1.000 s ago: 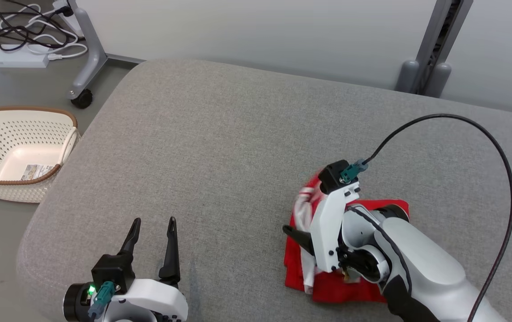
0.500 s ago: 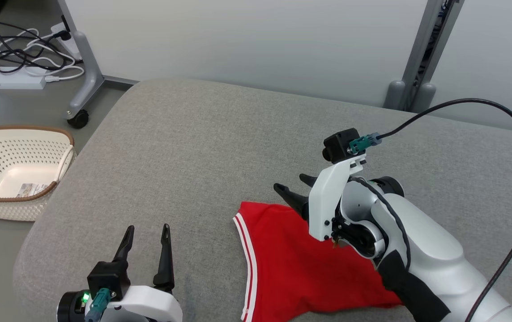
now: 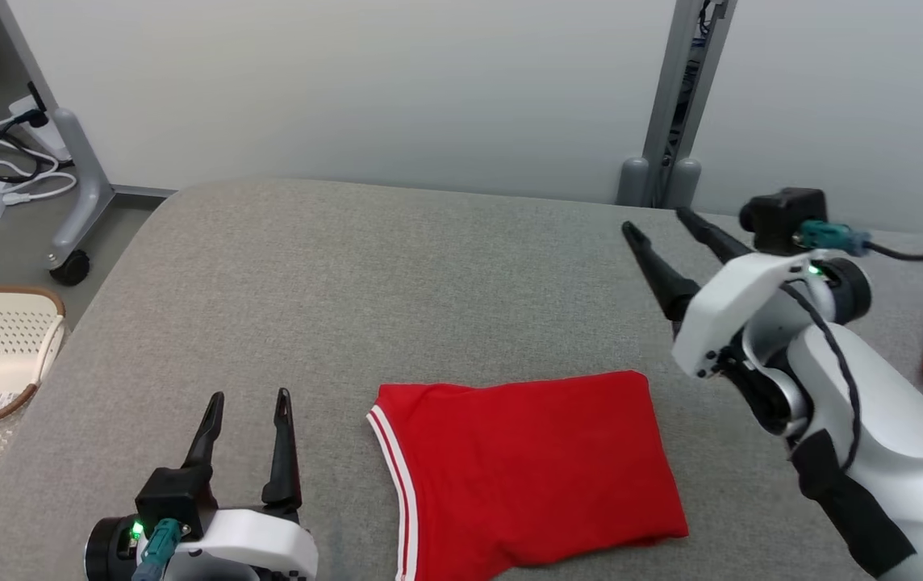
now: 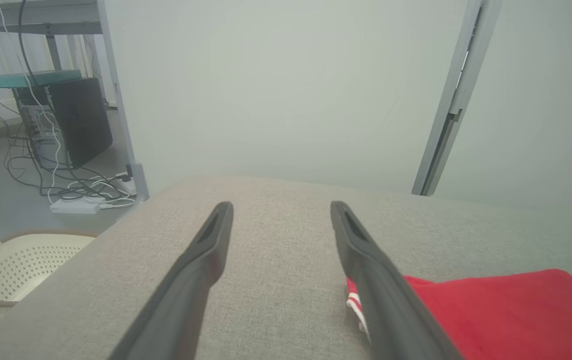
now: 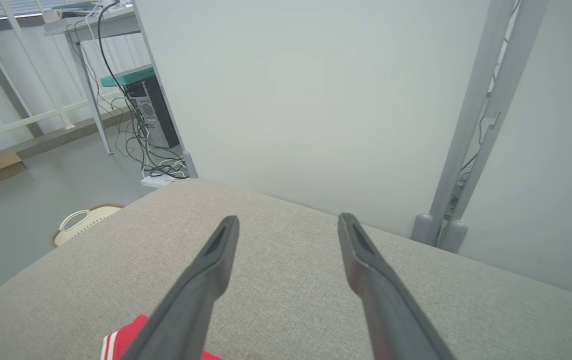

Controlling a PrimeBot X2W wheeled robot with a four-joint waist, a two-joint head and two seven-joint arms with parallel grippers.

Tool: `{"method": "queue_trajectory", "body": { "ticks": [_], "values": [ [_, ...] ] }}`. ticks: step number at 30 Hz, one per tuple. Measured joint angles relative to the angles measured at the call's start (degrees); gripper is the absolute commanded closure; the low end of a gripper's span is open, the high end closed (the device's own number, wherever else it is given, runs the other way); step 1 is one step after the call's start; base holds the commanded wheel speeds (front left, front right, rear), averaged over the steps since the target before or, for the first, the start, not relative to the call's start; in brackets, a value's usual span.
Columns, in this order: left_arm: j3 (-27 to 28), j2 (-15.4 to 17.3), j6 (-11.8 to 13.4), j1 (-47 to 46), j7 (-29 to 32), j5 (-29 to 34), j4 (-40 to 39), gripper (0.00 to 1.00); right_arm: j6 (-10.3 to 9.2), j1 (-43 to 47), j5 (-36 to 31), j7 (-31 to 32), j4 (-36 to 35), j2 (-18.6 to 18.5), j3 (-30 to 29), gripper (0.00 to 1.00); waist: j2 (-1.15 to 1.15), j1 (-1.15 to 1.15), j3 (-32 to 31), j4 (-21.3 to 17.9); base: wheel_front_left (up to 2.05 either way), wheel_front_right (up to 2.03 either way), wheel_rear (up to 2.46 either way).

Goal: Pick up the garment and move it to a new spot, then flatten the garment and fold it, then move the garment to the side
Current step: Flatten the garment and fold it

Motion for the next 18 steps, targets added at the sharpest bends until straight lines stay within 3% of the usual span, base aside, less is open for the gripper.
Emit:
{"method": "queue_trajectory", "body": {
  "ticks": [8, 13, 18],
  "values": [
    [0.8, 0.0, 0.1, 0.0, 0.0, 0.3, -4.5, 0.00, 0.00, 12.2, -6.6, -12.3, -6.8, -5.4, -7.0, 0.00, 0.00, 0.00, -0.1, -2.4, 0.00, 0.00, 0.00],
    [1.5, 0.0, 0.0, 0.7, 0.0, 0.6, -6.0, 0.00, 0.01, 21.5, -9.2, -14.7, -9.5, -4.1, -13.8, 0.00, 0.00, 0.00, 0.2, -3.9, 0.00, 0.00, 0.00],
    [2.1, 0.0, -0.4, 1.5, 0.0, 1.2, -6.4, 0.00, 0.00, 28.0, -11.3, -15.8, -11.4, -0.5, -19.2, 0.00, 0.00, 0.00, 0.5, -5.1, 0.00, 0.00, 0.00]
  ]
}}
